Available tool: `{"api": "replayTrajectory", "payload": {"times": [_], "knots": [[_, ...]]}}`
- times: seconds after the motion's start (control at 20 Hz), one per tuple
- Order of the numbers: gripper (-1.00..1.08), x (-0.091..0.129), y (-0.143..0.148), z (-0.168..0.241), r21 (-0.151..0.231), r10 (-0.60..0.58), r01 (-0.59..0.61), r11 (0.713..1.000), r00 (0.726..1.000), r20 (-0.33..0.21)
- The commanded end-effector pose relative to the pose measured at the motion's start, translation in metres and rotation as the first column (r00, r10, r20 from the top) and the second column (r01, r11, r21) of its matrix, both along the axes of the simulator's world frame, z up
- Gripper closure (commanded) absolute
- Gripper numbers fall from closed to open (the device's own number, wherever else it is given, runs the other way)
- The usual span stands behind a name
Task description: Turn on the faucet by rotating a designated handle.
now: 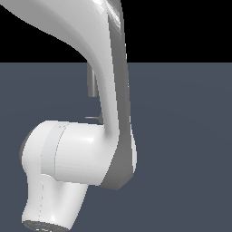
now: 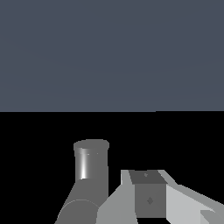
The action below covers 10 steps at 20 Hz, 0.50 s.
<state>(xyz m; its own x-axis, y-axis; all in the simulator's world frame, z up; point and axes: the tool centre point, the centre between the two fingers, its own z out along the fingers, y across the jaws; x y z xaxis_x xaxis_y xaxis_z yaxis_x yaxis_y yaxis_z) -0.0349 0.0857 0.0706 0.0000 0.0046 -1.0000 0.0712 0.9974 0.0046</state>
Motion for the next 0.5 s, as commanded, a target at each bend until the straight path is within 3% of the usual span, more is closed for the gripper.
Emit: {"api": "replayTrajectory", "payload": {"times": [0.0,0.45], "knots": [[1.08,0.0,0.0,0.0,-0.002,0.002,-0.002,1.0,1.0,0.0],[1.08,0.001,0.007,0.021,-0.002,0.002,-0.002,1.0,1.0,0.0]]}}
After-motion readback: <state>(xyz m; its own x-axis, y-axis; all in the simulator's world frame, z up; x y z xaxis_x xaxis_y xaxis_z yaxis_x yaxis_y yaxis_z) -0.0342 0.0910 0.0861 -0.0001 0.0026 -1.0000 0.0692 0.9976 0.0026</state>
